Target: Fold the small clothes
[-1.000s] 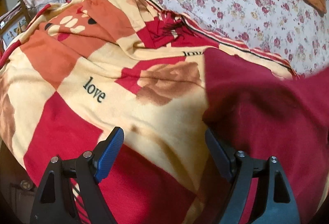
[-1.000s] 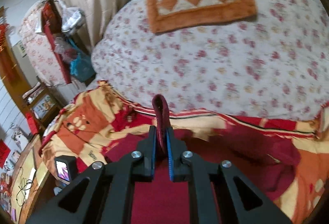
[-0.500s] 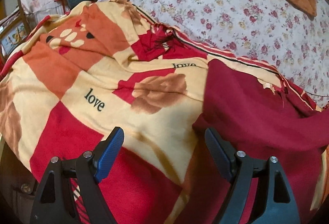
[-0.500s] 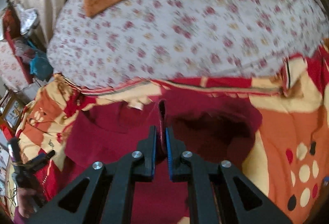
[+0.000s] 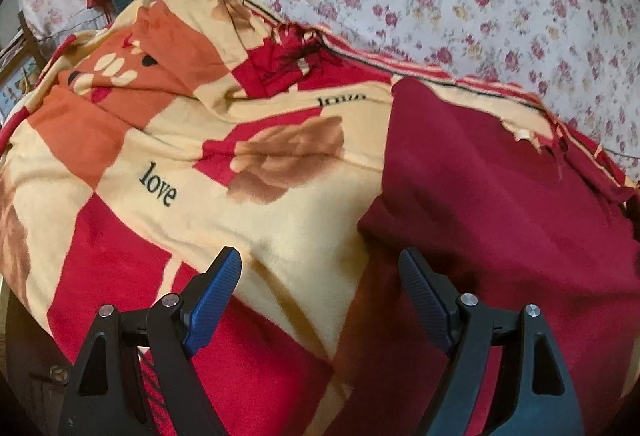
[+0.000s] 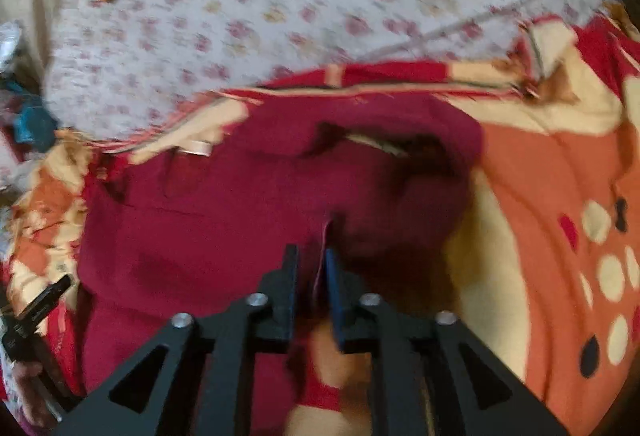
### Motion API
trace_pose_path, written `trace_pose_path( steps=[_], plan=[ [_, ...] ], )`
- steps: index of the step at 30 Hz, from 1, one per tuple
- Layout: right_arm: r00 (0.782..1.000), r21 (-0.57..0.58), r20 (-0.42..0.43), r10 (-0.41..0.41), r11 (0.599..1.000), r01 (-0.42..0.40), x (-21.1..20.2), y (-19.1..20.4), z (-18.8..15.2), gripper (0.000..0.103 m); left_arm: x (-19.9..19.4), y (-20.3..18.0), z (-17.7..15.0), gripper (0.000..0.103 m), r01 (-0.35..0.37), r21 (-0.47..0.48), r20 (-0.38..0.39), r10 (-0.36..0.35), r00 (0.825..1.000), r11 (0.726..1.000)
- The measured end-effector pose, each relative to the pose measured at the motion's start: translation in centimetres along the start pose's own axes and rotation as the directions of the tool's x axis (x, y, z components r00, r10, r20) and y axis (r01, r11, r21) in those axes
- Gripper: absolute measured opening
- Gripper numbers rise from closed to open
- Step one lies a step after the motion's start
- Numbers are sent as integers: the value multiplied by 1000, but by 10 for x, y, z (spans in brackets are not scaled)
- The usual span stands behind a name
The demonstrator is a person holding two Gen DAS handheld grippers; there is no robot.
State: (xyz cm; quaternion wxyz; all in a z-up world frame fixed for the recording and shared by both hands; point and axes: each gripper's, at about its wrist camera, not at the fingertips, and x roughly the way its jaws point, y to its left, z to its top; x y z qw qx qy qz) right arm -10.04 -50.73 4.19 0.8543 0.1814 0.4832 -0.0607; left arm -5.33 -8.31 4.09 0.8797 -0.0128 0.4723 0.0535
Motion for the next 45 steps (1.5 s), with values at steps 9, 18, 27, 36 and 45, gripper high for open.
trace_pose_path(
  steps=[9, 18, 27, 36, 45],
  plan=[
    [964, -236, 36, 264, 939, -249, -24, 104, 23, 60, 11, 7, -4, 63, 24, -26, -15, -25, 1000, 999],
    [893, -469, -150, 424, 765, -442, 55, 276, 40, 69, 19, 17, 5, 63, 50, -47, -15, -51, 999, 998],
    [911, -569, -261, 318, 712, -411, 139, 340, 39, 45, 34, 36, 10, 63, 96, -120, -26, -100, 995, 988],
    [911, -586, -237, 338, 698, -411, 149, 369, 34, 8, 34, 51, 13, 63, 111, -166, -9, -114, 993, 980],
    [901, -483, -217, 375, 761, -433, 127, 333, 52, 48, 14, 58, 28, 63, 110, -154, 35, -106, 994, 982]
  ],
)
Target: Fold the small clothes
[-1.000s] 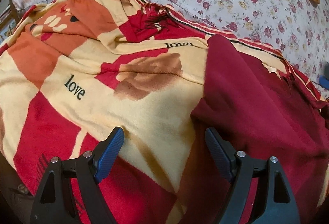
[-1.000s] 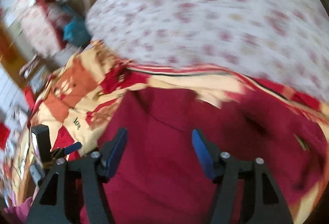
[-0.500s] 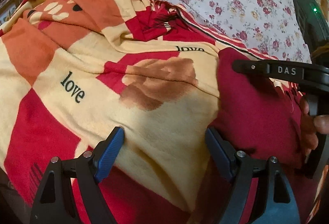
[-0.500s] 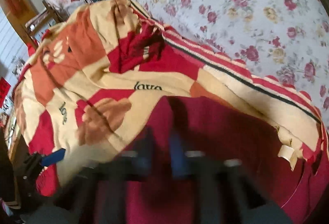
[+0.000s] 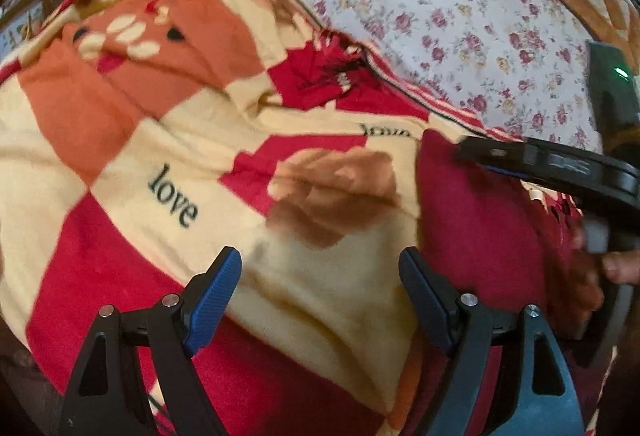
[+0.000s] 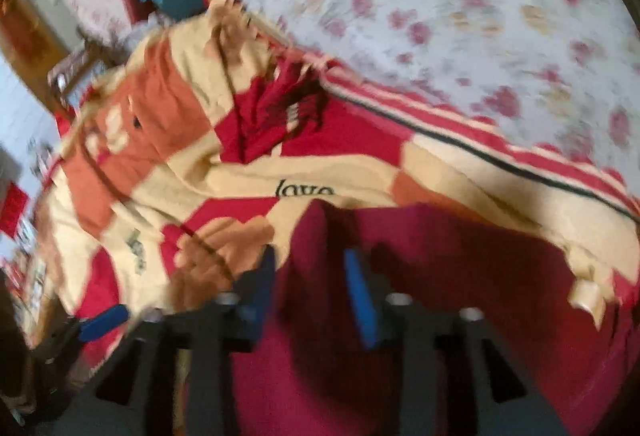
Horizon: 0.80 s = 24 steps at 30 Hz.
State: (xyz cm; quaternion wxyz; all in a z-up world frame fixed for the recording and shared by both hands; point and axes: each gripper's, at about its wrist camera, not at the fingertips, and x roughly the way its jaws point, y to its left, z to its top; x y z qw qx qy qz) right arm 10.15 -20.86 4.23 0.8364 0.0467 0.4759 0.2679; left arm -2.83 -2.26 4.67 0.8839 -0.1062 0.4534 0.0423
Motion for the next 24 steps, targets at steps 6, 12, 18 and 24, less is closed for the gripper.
trace_pose_path(
  steps=[6, 12, 18, 24],
  plan=[
    [992, -45, 3, -129, 991, 129, -41, -33, -20, 49, 1, -28, 10, 63, 24, 37, 14, -25, 1000, 999],
    [974, -182, -83, -212, 964, 195, -14, -25, -47, 48, 26, -50, -5, 63, -32, 114, -39, 37, 999, 993],
    [978, -177, -83, -193, 968, 176, -9, -27, -54, 14, 30, -42, -10, 63, -7, 72, -51, 11, 999, 997],
    [969, -92, -51, -240, 968, 235, -18, -44, -46, 4, 34, -45, -10, 63, -20, 85, -48, 24, 999, 996]
  ],
)
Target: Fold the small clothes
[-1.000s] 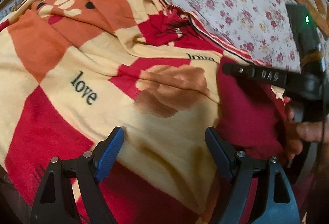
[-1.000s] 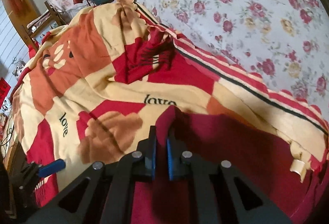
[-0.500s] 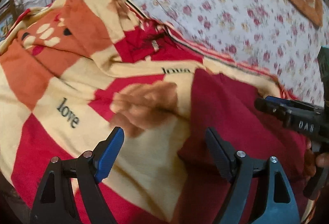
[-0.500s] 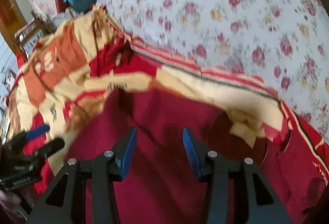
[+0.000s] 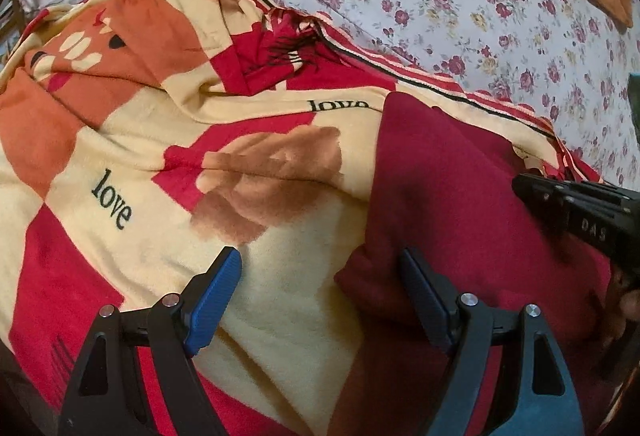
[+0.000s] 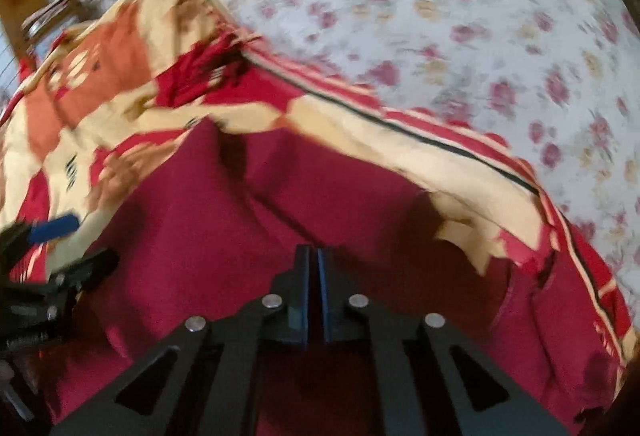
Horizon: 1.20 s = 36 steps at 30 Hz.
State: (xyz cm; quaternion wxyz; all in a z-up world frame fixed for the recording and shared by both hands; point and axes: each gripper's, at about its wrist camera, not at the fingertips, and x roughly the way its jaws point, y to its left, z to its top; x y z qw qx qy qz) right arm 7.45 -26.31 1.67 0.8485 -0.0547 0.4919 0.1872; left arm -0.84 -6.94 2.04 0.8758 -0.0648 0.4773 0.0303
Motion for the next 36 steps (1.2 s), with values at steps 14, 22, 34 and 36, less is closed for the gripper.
trace_pose_path(
  steps=[14, 22, 34, 36],
  plan=[
    [997, 61, 61, -49, 997, 45, -60, -10, -50, 36, -6, -7, 0, 63, -33, 31, 9, 32, 999, 999],
    [987, 145, 31, -160, 977, 154, -48, -47, -83, 37, -25, -21, -3, 63, -29, 67, 32, 27, 999, 997],
    [978, 231, 80, -192, 958, 170, -126, -73, -137, 39, -39, -60, -10, 63, 26, 125, 45, -32, 998, 992],
    [978, 254, 70, -199, 951, 176, -132, -82, -152, 39, -33, -66, -13, 63, 21, 142, 29, -25, 999, 990]
  ],
)
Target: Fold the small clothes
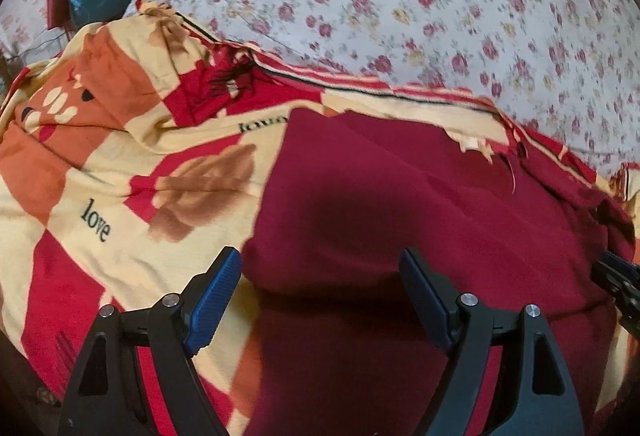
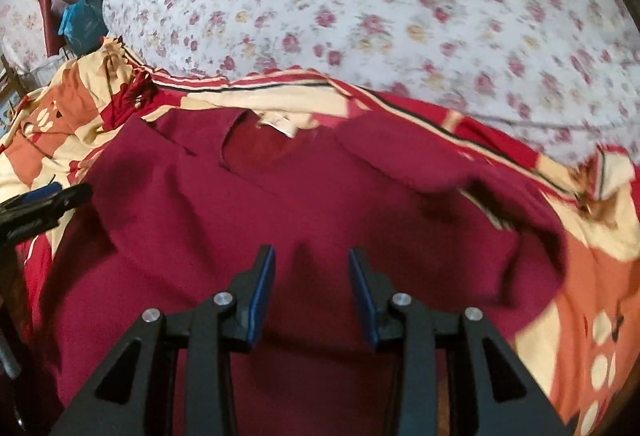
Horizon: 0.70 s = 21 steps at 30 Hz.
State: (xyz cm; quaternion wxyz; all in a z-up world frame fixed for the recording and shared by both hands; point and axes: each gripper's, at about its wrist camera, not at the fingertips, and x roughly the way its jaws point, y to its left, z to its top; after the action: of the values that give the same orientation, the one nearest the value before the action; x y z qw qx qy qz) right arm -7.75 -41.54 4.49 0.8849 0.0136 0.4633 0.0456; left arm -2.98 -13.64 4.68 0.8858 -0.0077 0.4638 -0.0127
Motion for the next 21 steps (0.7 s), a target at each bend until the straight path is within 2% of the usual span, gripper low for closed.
trace_pose_path(
  steps=[3, 6, 8, 10, 13, 18, 21],
  plan=[
    [999, 38, -47, -6, 999, 8, 11, -21, -19, 39, 15, -8, -6, 63, -36, 31, -41, 37, 998, 999],
    [999, 57, -24, 26, 998, -24, 1, -26, -20, 39, 12, -12, -10, 63, -58, 55, -19, 59, 998, 997],
    [998, 73, -1, 59, 996, -59, -9, -30, -16, 45, 10, -11, -9, 63, -53, 50, -29, 54, 998, 997],
    [999, 89, 38, 35, 995, -39, -22, -39, -9, 53, 5, -7, -8, 63, -38, 33, -28, 38, 999, 999],
    [996, 113, 87, -9, 994, -1, -43, -58, -4, 53, -3, -5, -6, 63, -25, 20, -15, 26, 1000, 999],
    [993, 184, 90, -76, 981, 59, -60, -91, -8, 56, -11, -11, -5, 63, 3, 18, 5, -3, 1000, 1000],
    [993, 177, 88, -81, 982, 65, -56, -94, -5, 56, -12, -19, -6, 63, 16, 36, 2, -16, 1000, 999]
  ],
)
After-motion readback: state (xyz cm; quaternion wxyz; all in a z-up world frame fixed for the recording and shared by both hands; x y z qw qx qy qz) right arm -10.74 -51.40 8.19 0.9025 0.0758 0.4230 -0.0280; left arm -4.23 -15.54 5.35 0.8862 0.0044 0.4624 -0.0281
